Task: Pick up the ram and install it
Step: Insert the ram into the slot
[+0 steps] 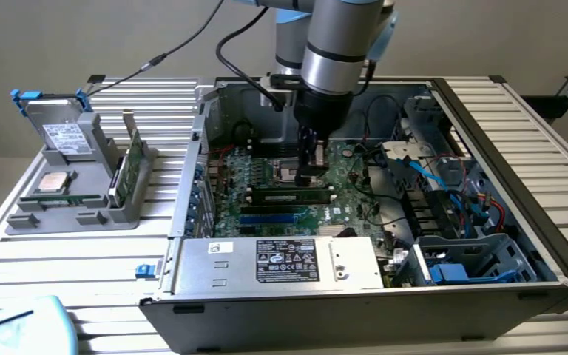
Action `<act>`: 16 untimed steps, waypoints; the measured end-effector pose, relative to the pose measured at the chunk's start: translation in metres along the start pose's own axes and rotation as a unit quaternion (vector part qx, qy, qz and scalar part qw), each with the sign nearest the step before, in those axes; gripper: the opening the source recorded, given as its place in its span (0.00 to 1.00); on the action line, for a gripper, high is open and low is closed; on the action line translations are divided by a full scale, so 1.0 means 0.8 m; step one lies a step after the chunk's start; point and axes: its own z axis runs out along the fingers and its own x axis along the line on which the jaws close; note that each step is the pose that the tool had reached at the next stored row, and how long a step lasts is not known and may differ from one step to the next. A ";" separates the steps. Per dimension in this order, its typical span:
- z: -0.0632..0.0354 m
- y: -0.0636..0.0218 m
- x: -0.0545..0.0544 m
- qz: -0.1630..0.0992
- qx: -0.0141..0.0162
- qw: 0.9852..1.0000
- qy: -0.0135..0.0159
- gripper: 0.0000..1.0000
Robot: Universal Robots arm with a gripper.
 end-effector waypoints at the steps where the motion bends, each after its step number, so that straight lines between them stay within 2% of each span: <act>1: 0.000 -0.002 0.000 0.000 0.001 1.000 0.000 0.10; 3: -0.001 -0.003 0.000 0.000 0.003 1.000 0.000 0.10; 4: -0.001 -0.004 0.000 0.001 0.005 1.000 0.000 0.10; 5: -0.001 -0.004 0.000 0.001 0.009 1.000 0.000 0.10; 7: 0.000 -0.004 0.000 0.002 0.020 1.000 0.000 0.10; 8: 0.000 -0.004 0.000 0.002 0.024 1.000 0.000 0.10; 11: 0.000 -0.004 0.000 0.003 0.027 1.000 0.000 0.10; 13: 0.000 -0.004 -0.001 0.003 0.031 1.000 0.001 0.10; 16: 0.001 -0.004 -0.001 0.003 0.032 0.999 0.000 0.10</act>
